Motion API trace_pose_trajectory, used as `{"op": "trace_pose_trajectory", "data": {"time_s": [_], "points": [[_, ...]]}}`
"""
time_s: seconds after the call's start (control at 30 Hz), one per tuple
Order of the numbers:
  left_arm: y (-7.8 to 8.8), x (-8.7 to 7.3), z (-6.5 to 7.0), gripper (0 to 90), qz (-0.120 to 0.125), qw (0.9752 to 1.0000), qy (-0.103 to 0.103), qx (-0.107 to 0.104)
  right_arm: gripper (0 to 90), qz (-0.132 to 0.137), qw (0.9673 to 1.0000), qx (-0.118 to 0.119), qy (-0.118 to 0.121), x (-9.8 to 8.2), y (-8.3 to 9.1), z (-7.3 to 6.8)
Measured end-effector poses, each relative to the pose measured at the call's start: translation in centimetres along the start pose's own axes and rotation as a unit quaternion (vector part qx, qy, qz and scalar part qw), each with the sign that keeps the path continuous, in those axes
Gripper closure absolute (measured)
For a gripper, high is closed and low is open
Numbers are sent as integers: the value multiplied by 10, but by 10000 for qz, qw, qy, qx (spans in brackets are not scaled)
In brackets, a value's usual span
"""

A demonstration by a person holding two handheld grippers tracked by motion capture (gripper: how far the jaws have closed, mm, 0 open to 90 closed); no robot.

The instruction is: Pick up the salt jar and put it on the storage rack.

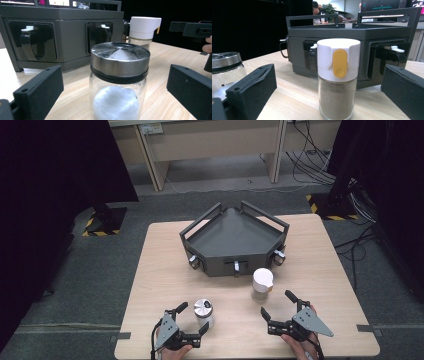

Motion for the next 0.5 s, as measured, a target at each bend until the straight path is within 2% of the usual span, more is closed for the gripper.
{"op": "trace_pose_trajectory", "data": {"time_s": [0.5], "points": [[-1, 0, 1, 2, -15, 10000, -13, -22, 3, -3, 10000, 8, -29, 0, 0, 0]]}}
Point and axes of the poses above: each handheld gripper's, and its own axes: y roughly backward along the jaws, x roughly out of its top, z roughly to its right, the point moved 8 cm from there along -y, roughly forward along the jaws, and after that the axes turned 11 degrees about -x, right-handed, at the moved point
